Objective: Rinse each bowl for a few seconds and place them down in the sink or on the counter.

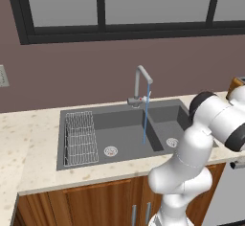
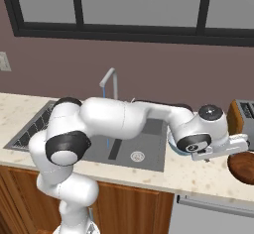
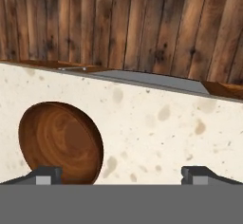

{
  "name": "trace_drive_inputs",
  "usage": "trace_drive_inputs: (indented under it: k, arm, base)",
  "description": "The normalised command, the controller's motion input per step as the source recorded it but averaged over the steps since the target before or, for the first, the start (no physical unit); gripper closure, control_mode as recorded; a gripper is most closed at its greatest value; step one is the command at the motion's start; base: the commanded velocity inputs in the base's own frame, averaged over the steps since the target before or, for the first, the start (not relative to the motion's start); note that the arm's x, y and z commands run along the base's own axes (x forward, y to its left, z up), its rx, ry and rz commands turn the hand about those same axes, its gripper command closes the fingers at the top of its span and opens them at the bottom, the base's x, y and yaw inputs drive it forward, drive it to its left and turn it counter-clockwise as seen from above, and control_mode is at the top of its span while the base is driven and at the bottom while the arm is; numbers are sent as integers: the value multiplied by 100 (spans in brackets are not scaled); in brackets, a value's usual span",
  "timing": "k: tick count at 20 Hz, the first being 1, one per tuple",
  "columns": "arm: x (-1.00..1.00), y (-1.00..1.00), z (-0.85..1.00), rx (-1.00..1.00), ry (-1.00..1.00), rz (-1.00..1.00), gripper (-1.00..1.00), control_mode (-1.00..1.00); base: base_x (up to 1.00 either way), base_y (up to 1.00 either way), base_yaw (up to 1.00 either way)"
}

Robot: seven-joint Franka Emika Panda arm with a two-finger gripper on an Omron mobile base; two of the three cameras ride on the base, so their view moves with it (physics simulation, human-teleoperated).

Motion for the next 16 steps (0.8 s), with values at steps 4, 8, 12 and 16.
trace_drive_inputs:
  k: [4,8,12,16]
  arm:
    - [0,-15,-18,2,2,0,-100,-100]
    - [0,-11,-19,1,3,0,-100,-100]
    - [0,-11,-12,1,1,0,-100,-100]
    - [1,-16,-7,4,1,1,-100,-100]
  base:
    - [0,0,0]
    - [0,0,0]
    - [0,0,0]
    - [0,0,0]
